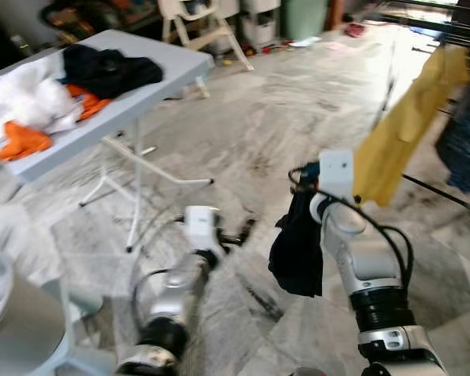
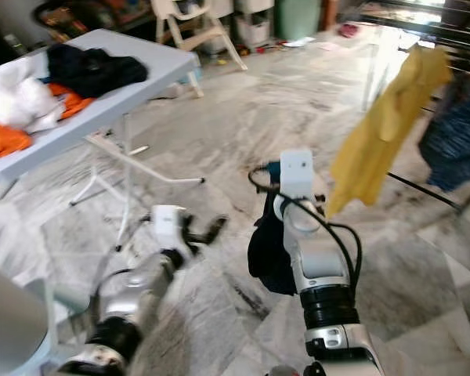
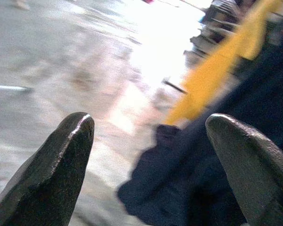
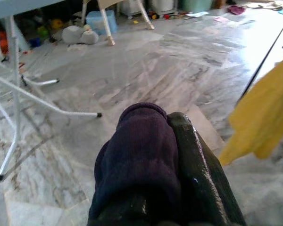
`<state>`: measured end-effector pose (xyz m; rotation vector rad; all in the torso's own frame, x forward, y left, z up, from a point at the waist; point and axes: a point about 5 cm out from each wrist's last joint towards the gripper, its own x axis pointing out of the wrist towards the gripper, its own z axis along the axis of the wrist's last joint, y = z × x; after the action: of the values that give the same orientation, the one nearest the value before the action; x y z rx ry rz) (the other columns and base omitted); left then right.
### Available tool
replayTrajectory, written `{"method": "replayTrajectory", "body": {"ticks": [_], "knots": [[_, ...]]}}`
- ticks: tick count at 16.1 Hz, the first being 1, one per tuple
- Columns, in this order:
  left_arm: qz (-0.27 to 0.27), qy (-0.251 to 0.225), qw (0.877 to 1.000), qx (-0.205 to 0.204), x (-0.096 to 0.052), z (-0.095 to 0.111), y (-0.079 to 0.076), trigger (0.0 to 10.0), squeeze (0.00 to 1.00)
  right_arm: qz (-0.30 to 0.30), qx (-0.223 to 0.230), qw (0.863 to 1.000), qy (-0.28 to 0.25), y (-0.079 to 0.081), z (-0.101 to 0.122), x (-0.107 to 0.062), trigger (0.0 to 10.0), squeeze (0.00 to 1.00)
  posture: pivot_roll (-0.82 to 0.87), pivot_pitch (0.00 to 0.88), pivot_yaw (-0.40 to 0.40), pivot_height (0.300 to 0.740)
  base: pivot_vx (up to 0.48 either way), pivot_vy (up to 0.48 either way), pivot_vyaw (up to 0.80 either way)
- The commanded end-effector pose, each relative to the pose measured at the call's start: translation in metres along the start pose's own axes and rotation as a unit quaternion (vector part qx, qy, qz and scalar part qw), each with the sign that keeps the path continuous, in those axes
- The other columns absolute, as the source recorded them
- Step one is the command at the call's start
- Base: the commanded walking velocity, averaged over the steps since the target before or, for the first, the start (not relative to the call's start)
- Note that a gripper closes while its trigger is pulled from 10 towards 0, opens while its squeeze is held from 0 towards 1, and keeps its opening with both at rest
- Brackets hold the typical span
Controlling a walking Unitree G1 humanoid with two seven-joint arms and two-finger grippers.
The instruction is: Hang hanger
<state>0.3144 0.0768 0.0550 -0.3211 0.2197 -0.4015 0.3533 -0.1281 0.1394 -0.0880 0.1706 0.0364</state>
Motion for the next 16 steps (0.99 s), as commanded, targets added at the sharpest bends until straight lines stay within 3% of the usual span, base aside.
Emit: {"method": "replayTrajectory", "body": {"ticks": [1, 5, 7, 11, 14, 16], "knots": [[0.009, -0.006, 1.000, 0.015, -0.003, 0.002, 0.004, 10.0, 0.00, 0.008, -0.008, 0.999, -0.041, 0.011, 0.018, 0.006, 0.0, 0.00, -0.13, 0.022, 0.116, 0.740, 0.000, 0.000, 0.00], [-0.020, -0.048, 0.998, 0.047, -0.015, 0.017, -0.006, 10.0, 0.00, 0.040, -0.017, 0.996, -0.078, 0.032, 0.032, 0.027, 0.0, 0.00, -0.09, 0.032, 0.120, 0.740, 0.000, 0.000, 0.00], [-0.047, -0.087, 0.989, 0.106, -0.025, 0.028, -0.013, 10.0, 0.00, 0.057, -0.014, 0.994, -0.095, 0.030, 0.027, 0.027, 0.0, 0.00, -0.09, 0.029, 0.107, 0.740, 0.000, 0.000, 0.00], [-0.030, -0.143, 0.968, 0.202, -0.049, 0.055, -0.014, 10.0, 0.00, 0.069, -0.050, 0.992, -0.097, 0.014, -0.008, 0.017, 0.0, 0.00, -0.07, 0.034, 0.111, 0.740, 0.000, 0.000, 0.00], [-0.040, -0.128, 0.964, 0.231, -0.068, 0.053, -0.007, 10.0, 0.00, 0.074, -0.069, 0.988, -0.118, -0.002, -0.014, 0.008, 0.0, 0.00, -0.07, 0.035, 0.122, 0.740, 0.000, 0.000, 0.00], [-0.066, -0.087, 0.970, 0.217, -0.081, 0.036, -0.004, 10.0, 0.00, 0.069, -0.059, 0.986, -0.140, -0.007, -0.005, 0.002, 0.0, 0.00, -0.08, 0.038, 0.124, 0.740, 0.000, 0.000, 0.00]]}}
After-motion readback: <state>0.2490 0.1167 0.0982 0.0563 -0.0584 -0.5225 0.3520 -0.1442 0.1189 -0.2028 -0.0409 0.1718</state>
